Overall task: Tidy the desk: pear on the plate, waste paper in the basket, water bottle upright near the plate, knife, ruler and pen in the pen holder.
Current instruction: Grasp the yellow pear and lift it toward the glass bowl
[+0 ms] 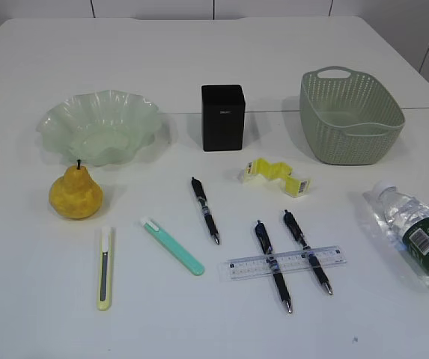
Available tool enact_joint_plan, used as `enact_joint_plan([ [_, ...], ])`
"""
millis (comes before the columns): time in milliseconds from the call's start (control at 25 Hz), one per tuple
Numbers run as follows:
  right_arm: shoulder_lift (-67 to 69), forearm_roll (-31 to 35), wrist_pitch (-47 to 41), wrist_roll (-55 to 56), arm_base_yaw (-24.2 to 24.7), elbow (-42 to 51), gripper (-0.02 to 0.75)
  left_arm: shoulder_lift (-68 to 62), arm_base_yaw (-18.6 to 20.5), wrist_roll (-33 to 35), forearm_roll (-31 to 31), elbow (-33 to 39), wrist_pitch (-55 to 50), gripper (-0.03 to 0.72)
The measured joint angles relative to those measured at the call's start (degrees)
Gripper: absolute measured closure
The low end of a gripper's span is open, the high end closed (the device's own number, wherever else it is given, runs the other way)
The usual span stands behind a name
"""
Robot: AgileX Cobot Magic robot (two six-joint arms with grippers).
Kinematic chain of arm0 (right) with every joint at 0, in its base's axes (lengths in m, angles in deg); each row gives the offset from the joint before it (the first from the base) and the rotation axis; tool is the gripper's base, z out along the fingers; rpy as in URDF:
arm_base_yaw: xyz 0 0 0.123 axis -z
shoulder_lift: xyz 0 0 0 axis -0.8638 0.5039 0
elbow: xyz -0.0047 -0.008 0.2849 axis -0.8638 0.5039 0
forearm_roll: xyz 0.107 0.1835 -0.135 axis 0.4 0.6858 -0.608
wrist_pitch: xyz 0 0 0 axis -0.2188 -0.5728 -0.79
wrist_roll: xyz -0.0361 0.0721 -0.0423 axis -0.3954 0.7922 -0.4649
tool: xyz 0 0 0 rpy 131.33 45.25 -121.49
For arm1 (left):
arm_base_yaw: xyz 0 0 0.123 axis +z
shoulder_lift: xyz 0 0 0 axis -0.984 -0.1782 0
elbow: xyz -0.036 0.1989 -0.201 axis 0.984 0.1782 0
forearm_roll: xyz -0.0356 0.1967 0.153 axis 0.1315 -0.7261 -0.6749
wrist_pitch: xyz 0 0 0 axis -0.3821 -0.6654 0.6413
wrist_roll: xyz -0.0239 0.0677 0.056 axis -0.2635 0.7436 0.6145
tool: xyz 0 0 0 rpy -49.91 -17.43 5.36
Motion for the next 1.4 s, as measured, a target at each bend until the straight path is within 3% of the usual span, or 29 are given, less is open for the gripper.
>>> enact_joint_plan([
  [1400, 0.0, 0.0, 0.0, 0.0, 0.0, 0.0, 0.167, 0.0, 0.0, 0.0, 0.0, 0.0, 0.0, 0.173],
])
